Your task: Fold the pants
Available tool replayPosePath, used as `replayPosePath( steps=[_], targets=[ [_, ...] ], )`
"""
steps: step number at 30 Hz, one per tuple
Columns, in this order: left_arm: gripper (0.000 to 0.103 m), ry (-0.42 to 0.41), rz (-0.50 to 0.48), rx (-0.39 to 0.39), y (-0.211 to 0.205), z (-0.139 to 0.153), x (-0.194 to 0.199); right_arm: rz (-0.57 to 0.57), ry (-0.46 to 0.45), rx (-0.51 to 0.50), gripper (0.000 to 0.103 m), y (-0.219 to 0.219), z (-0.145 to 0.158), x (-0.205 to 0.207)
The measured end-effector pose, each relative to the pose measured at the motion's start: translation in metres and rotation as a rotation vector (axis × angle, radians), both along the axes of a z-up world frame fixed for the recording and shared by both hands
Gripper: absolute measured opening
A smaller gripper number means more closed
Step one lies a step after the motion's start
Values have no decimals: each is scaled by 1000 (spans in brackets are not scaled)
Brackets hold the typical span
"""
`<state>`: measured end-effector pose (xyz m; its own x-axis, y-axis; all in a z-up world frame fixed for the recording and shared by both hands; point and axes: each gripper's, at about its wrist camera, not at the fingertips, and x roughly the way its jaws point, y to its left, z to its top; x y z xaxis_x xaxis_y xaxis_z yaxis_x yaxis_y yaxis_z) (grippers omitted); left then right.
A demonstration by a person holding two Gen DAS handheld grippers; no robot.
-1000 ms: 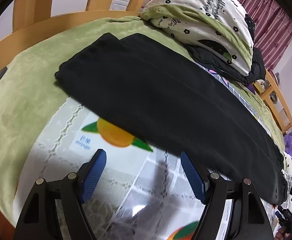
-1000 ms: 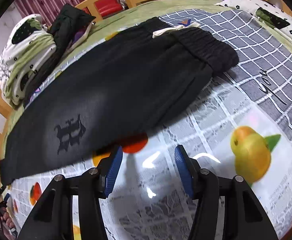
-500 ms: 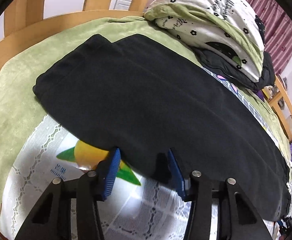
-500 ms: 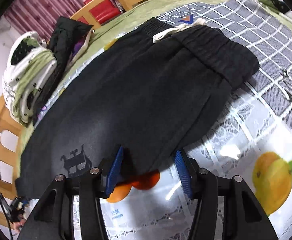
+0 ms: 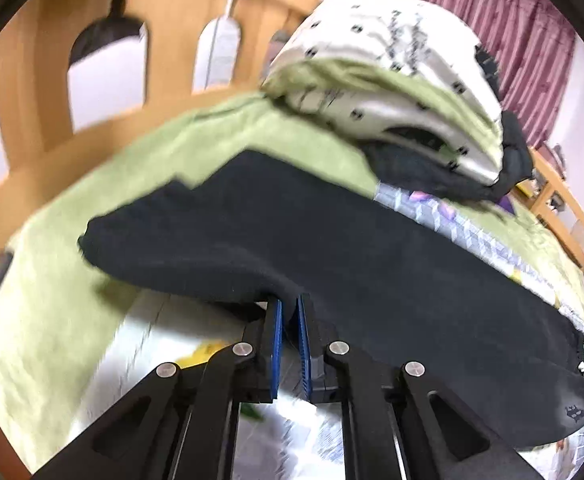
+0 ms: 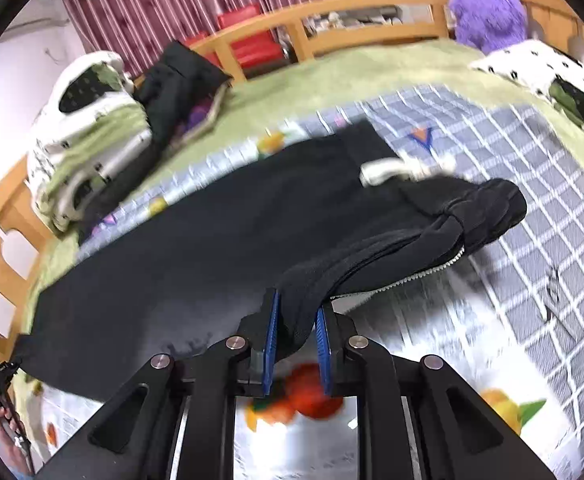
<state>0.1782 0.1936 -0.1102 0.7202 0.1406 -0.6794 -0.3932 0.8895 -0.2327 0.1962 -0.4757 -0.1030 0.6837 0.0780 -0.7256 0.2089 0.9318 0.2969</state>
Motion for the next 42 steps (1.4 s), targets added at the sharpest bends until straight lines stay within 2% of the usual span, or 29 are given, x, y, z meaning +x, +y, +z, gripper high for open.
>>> replayPosePath(
  steps=[5, 9, 14, 16, 19, 21, 22, 23, 25, 26, 29, 31, 33, 36, 39, 42],
  targets=[
    [7, -79, -34, 32, 3, 32, 31, -3, -65, 33, 15, -5, 30, 33],
    [7, -105, -40, 65, 7, 43, 61, -13, -101, 41, 14, -5, 43, 68],
    [7, -128, -38, 135, -1, 46, 119, -23, -130, 60, 14, -10, 46, 132],
    [7, -131, -22, 147, -3, 39, 142, -29, -116, 72, 14, -11, 37, 162],
    [7, -104, 4, 140, -5, 17, 180, -36, -44, 65, 14, -8, 9, 215],
    [7, -82, 26, 176, -9, 1, 202, -56, 18, 65, 15, -7, -16, 244],
    [7, -82, 41, 212, -11, -4, 209, -70, 45, 69, 18, -7, -28, 255],
    [7, -78, 58, 254, -14, -8, 216, -83, 74, 78, 26, -8, -40, 266],
    [7, -45, 68, 270, -15, -11, 222, -69, 94, 110, 33, -13, -53, 274],
    [7, -22, 57, 263, -16, -12, 223, -54, 88, 103, 34, -12, -52, 273],
    [9, 32, 30, 268, -19, -11, 214, -2, 69, -20, 42, -2, -36, 253],
    [31, 67, 4, 259, -21, -10, 198, 33, 64, -113, 42, 7, -25, 226],
    [40, 63, -33, 224, -23, -8, 171, 58, 72, -145, 43, 9, -20, 198],
    [56, 80, -87, 169, -26, -9, 125, 84, 97, -143, 47, 9, -18, 136],
    [58, 105, -135, 85, -28, -16, 76, 64, 111, -107, 48, 3, -23, 85],
    [66, 122, -131, 2, -24, -28, 34, 27, 139, -36, 49, -5, -39, 44]
  ],
)
